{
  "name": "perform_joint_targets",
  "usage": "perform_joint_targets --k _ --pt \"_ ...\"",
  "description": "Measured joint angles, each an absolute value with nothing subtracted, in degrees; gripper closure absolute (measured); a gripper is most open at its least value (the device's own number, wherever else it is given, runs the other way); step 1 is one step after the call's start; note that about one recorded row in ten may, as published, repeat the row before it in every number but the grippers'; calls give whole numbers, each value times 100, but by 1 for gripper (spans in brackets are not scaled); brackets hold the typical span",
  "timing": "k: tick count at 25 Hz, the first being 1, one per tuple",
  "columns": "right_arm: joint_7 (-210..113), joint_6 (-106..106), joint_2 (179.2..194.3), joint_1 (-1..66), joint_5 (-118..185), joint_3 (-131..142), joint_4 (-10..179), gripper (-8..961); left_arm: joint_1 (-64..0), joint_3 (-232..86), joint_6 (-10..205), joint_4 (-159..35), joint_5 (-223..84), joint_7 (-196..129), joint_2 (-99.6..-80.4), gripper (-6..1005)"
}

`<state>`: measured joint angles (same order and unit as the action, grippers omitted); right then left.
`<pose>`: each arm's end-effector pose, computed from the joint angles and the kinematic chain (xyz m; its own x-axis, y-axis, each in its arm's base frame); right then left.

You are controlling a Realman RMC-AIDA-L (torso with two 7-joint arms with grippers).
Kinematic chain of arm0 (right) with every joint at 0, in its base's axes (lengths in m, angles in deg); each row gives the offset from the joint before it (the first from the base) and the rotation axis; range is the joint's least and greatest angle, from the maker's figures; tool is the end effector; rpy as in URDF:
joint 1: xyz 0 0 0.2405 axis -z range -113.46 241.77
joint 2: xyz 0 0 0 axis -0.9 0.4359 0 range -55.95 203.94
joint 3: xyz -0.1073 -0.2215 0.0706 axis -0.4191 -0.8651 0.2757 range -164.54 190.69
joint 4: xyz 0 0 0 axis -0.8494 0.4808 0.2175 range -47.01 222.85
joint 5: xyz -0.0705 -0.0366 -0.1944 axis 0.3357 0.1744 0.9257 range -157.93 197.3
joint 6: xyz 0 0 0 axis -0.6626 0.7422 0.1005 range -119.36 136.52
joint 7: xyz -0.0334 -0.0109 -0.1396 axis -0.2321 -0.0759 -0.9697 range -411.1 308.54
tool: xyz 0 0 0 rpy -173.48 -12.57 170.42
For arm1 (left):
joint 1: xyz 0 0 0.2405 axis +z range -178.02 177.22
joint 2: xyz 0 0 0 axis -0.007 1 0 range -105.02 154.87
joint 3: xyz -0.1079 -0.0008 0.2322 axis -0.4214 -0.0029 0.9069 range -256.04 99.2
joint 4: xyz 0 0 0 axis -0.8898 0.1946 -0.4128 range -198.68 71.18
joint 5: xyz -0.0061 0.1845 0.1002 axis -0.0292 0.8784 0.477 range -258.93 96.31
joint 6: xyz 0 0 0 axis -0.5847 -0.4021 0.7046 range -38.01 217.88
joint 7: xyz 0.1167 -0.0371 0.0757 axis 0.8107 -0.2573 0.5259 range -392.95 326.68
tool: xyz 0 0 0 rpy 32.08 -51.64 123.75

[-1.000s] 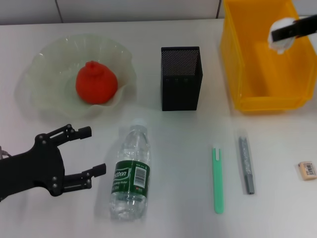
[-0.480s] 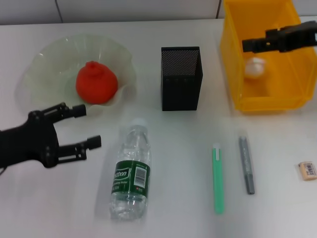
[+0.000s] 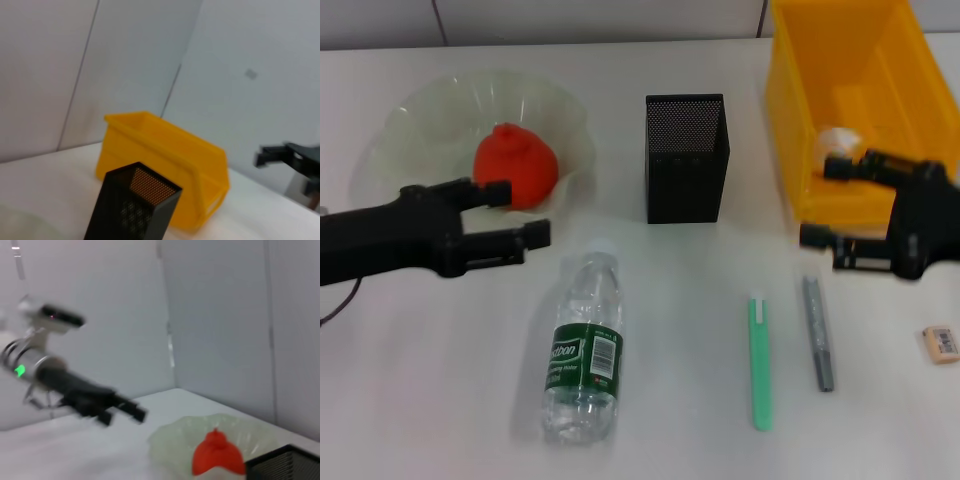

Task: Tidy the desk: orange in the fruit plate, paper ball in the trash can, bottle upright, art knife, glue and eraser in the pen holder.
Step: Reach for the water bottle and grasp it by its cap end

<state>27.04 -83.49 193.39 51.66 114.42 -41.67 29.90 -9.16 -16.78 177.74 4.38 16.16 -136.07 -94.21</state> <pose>0.2613 0.2827 0.0388 0.7992 -0.1553 -0.5806 -0.3640 -0.8938 -0.2620 -0.2530 0.2794 0.0388 0.7080 0.4535 0.5414 0.5978 -0.7930 -0.1175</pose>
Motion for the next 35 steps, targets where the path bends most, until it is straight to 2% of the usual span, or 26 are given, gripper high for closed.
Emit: perform_joint_targets --k 6,11,16,26,35 --pt "868 -8476 19324 5186 11483 -4179 4174 110 -315 282 16074 2263 2629 -15634 -9387 145" --pt "458 -8432 19314 5214 11553 -4129 4587 110 -274 1333 15439 3014 4160 -17184 -9394 148" --pt "260 -8371 19325 5331 11557 -4126 4677 110 -671 2209 15212 3248 5527 -18740 -9415 151" --pt "-26 -8195 19335 5355 11557 -4144 4990 111 -1227 2462 15075 2882 6006 -19629 -9425 157" --pt "-25 -8183 19335 5351 11557 -4162 4999 111 -1361 2483 15060 2665 6022 -19786 -9426 162"
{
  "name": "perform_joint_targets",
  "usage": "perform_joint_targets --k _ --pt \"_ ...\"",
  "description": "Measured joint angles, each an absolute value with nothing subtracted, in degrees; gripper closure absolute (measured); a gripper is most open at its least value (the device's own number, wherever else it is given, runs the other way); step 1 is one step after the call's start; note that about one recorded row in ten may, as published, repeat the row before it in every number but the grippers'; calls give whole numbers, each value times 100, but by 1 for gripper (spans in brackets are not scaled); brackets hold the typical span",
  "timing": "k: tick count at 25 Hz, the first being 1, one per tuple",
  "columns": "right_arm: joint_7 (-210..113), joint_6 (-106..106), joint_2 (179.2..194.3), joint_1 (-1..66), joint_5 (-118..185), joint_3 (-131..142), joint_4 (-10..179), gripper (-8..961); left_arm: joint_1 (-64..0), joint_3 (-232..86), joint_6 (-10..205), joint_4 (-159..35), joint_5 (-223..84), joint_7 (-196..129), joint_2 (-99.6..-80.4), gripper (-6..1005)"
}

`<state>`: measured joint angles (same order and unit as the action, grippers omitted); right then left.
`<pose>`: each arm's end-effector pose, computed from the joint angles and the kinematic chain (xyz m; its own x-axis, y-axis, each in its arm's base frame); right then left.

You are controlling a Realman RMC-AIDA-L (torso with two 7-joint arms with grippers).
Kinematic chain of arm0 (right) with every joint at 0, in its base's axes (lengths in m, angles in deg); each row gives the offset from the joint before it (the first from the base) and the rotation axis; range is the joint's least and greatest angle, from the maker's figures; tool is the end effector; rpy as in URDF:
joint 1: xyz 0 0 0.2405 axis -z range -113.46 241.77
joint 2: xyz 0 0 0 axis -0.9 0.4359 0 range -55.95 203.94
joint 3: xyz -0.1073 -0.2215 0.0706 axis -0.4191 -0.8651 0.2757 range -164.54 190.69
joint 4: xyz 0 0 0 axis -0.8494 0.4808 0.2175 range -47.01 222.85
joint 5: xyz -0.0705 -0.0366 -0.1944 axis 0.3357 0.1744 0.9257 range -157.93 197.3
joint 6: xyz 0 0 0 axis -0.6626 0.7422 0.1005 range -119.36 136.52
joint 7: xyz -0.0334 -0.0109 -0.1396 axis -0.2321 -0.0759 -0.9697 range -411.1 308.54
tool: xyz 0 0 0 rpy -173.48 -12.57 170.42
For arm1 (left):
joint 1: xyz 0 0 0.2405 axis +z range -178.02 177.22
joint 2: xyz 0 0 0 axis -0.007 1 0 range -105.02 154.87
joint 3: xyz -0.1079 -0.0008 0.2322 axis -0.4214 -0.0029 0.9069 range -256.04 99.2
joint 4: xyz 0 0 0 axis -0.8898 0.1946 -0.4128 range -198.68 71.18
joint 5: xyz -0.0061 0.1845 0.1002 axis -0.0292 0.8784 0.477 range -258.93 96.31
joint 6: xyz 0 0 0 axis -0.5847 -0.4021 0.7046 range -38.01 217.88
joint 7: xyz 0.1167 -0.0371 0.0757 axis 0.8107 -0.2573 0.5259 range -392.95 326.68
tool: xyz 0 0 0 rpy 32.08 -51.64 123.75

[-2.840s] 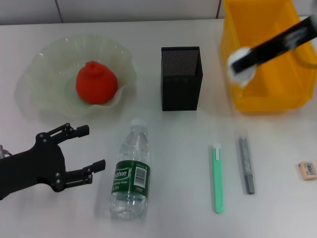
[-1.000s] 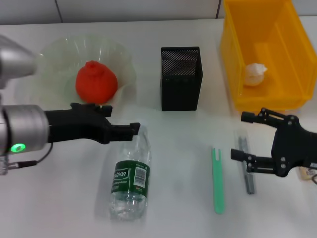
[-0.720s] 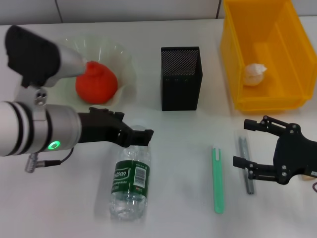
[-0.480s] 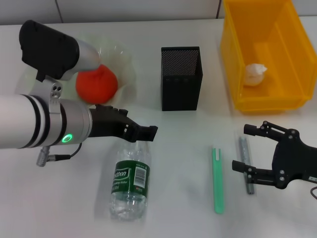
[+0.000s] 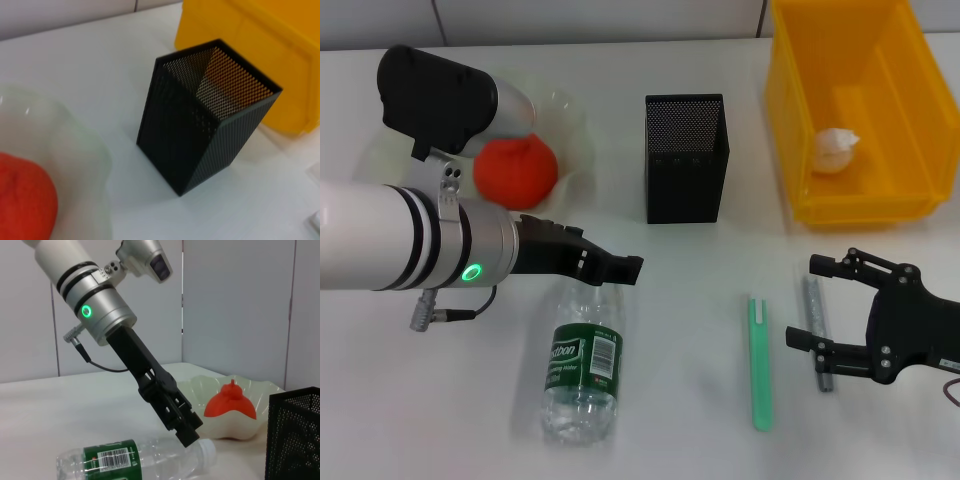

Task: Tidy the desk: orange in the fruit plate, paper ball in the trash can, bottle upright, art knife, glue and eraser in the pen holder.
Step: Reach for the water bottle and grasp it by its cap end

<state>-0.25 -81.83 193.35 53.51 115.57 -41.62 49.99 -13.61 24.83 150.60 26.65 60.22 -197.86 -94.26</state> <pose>0.3116 0.2398 -0.0133 0.8415 -0.0718 -0.5355 -0.2850 -0.9010 -0.3271 -0.1744 0.3038 -0.0539 0.7000 0.6935 0.1702 0.6880 -0.5912 -0.4209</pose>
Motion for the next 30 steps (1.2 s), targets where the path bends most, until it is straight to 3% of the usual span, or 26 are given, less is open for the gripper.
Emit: perform_joint_targets --k 30 --pt "185 -8133 19335 5322 11548 -4185 4975 112 -2144 2324 14593 1104 5655 -19802 -9425 180"
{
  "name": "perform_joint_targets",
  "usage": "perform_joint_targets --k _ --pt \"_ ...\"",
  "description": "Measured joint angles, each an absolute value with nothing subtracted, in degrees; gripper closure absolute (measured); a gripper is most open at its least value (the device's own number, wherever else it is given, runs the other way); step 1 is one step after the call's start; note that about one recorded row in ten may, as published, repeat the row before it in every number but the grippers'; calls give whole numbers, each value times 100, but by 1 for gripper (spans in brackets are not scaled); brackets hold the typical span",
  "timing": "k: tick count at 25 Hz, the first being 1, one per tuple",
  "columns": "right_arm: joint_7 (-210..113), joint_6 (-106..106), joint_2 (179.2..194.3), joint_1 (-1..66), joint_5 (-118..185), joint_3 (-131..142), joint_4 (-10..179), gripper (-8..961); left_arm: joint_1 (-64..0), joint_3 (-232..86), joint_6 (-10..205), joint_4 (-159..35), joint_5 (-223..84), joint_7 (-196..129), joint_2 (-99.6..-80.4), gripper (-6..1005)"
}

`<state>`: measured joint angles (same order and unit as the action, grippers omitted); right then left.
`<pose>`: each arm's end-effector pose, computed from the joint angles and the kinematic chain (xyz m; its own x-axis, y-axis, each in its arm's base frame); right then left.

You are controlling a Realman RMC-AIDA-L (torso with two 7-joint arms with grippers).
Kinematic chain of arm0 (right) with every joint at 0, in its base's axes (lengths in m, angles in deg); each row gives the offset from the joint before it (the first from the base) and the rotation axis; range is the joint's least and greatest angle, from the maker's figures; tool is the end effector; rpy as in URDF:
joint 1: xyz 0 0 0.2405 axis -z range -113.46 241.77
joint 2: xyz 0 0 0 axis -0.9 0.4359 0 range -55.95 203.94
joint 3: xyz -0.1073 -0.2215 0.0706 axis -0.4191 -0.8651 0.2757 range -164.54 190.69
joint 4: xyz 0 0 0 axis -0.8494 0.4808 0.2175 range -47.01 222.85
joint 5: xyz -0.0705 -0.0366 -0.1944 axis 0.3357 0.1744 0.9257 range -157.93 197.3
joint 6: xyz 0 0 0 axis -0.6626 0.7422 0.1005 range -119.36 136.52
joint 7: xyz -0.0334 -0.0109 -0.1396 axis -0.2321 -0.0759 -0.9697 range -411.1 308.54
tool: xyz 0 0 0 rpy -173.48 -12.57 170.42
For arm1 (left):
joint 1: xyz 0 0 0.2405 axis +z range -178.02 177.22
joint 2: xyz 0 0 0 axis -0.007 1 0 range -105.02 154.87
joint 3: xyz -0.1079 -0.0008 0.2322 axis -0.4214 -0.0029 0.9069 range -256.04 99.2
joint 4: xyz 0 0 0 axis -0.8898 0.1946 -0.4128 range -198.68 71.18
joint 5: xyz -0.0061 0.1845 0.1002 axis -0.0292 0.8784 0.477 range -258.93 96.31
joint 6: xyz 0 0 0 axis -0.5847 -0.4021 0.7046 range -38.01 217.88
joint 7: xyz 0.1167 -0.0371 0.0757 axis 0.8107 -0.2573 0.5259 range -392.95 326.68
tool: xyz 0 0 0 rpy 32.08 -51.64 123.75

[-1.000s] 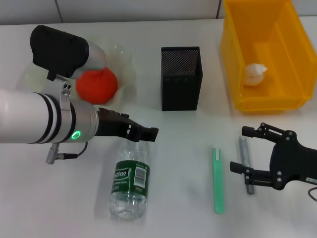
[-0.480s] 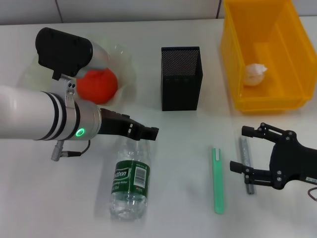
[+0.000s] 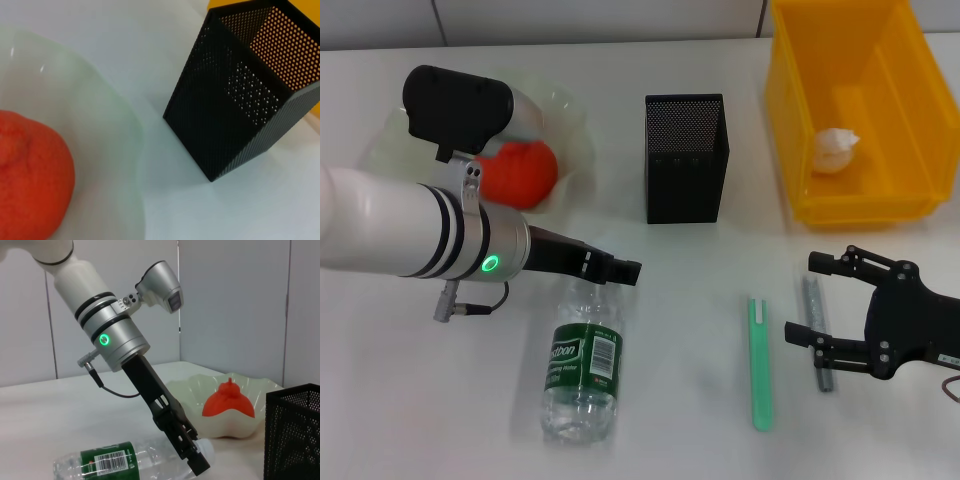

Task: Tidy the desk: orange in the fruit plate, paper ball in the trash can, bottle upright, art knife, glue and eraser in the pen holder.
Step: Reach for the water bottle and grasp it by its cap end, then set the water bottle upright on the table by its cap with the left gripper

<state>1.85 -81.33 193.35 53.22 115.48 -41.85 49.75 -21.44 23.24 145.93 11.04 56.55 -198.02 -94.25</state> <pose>0.3105 0.2426 -0.0133 0.8348 -0.0988 -0.5417 -0.3095 -0.8979 -0.3131 -0.1965 0.3281 -0.0769 0.6277 0.7639 0.1498 0.7444 -0.5327 -0.4025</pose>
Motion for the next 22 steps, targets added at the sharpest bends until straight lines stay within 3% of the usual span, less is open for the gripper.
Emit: perform_joint_targets --k 6,22 --pt "219 -8132 19335 5325 11548 -4179 4969 112 -2217 2252 14611 928 5613 -19787 -9425 183" --pt "400 -8061 19329 5326 11575 -4191 4942 112 -2178 2422 14821 1257 5650 -18845 -9414 492"
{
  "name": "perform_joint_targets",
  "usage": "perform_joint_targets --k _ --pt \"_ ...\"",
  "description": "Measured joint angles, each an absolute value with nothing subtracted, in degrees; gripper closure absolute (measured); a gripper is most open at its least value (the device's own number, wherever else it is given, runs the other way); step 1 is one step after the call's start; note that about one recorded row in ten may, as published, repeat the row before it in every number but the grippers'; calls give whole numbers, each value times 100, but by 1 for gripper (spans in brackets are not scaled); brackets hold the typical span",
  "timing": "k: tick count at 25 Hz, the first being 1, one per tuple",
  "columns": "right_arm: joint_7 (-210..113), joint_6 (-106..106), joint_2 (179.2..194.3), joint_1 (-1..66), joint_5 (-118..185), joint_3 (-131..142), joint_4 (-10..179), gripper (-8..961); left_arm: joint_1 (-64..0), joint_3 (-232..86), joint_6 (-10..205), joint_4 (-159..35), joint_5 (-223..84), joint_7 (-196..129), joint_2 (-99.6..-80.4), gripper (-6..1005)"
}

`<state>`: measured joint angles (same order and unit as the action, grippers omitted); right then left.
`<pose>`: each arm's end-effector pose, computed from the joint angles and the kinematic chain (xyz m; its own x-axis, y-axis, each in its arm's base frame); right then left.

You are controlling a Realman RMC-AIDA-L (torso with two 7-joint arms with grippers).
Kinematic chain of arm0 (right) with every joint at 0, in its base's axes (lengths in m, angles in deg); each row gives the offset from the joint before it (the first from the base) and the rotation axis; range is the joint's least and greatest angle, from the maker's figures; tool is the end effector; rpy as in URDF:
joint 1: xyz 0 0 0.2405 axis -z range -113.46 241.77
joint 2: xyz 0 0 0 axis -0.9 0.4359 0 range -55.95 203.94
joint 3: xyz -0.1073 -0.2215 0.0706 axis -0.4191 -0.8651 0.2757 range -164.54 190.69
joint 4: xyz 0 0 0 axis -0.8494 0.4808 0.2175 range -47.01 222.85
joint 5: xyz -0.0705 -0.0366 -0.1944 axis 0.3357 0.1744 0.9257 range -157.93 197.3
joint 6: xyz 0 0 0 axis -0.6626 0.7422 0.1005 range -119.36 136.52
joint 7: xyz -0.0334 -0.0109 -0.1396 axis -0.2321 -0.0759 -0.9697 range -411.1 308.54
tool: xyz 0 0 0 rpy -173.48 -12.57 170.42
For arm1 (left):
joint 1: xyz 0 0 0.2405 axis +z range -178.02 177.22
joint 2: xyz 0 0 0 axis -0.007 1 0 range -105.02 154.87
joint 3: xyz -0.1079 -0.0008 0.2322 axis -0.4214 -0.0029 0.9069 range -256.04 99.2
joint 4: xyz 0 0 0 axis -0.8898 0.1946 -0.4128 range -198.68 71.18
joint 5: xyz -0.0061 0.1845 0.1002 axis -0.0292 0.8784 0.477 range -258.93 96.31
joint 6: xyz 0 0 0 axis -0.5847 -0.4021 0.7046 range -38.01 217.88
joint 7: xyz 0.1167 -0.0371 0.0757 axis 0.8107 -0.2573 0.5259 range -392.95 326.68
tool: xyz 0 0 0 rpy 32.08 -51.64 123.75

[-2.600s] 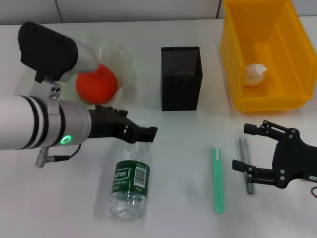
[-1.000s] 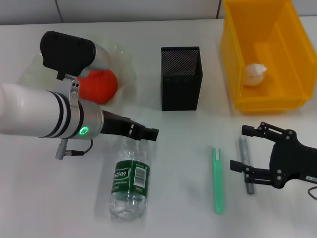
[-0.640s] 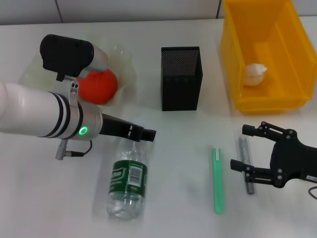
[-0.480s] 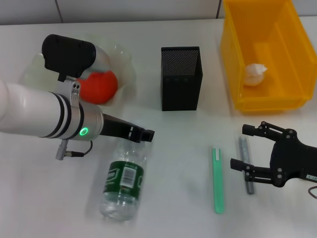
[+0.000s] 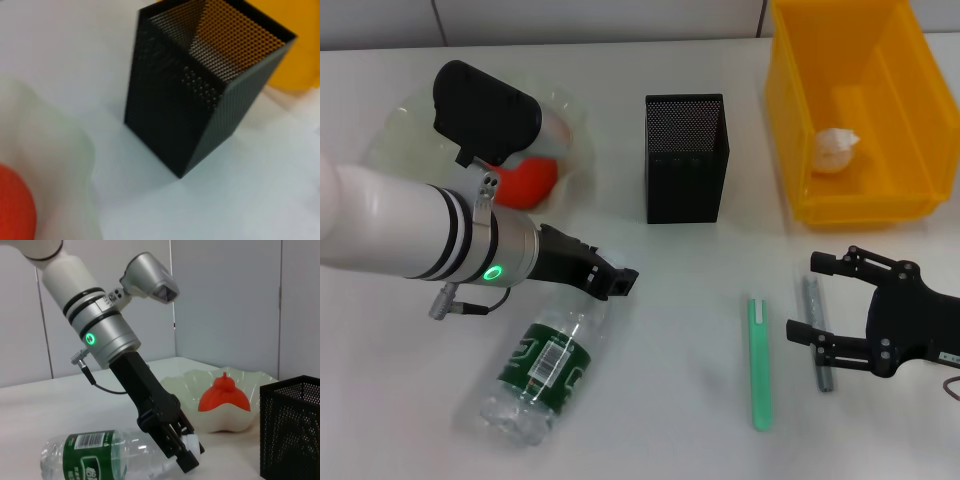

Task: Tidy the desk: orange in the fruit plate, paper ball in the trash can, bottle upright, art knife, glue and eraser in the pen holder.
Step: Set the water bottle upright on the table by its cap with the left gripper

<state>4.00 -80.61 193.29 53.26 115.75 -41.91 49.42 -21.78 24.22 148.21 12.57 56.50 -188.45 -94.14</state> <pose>0.3121 0.2439 -0.0128 0.8303 -0.1327 -0.5413 -0.3393 -0.8909 -0.3019 -0.1890 0.3231 -0.0786 0.7584 0.6500 0.0481 0.6104 -0.6824 -0.4022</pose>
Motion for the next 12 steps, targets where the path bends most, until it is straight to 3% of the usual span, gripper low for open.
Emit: perform_joint_targets --k 2,12 --pt "405 -8072 19327 5331 11581 -4190 4942 113 -2089 2408 14877 1423 5634 -18631 -9404 535" --pt "666 -8122 19326 5361 11593 -4203 4748 113 -1104 905 15477 1914 3544 -15621 -9369 536"
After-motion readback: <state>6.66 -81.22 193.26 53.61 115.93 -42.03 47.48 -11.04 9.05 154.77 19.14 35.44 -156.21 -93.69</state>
